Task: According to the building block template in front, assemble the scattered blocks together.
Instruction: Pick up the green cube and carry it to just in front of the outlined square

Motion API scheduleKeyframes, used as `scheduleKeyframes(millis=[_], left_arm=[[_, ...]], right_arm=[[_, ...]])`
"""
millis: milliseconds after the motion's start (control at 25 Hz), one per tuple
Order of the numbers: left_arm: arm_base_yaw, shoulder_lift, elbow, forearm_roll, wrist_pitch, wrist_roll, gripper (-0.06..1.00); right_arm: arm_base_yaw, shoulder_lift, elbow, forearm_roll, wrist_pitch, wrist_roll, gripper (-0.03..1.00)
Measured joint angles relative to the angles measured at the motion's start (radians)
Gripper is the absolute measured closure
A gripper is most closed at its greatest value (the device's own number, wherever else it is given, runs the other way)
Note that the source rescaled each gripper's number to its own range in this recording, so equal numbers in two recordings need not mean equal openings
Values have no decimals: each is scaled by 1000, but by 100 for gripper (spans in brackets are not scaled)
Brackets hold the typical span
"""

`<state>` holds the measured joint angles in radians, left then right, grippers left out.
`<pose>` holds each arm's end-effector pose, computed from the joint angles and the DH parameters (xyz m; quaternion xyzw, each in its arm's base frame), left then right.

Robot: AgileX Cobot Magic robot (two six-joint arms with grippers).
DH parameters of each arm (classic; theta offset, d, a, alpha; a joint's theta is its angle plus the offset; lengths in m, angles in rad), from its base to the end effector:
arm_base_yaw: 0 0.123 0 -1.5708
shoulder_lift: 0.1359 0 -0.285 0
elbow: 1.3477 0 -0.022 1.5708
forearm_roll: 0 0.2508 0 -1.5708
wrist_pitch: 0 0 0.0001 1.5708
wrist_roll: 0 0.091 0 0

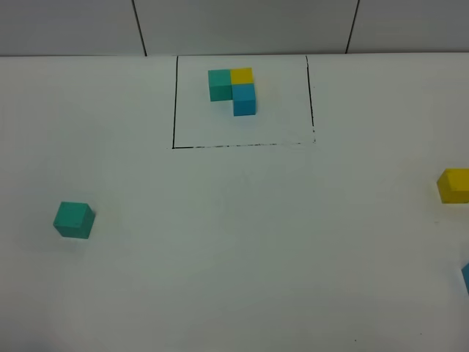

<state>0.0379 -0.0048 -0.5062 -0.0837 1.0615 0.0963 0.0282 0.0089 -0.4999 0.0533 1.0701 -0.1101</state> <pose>-0.0062 -0.0069 0.2791 0.0267 0.8494 -0.0065 0.5270 -0.0040 0.0041 0.2766 -0.0603 0.8556 0.0056 0.5141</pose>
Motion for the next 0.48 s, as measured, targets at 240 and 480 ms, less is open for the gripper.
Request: scheduleKeyframes(millis=[240,480], left_arm=[[0,0,0,0,0,1,22],[0,0,0,0,0,1,22]], right_arm=[[0,0,0,0,0,0,26],[0,0,0,0,0,0,26]])
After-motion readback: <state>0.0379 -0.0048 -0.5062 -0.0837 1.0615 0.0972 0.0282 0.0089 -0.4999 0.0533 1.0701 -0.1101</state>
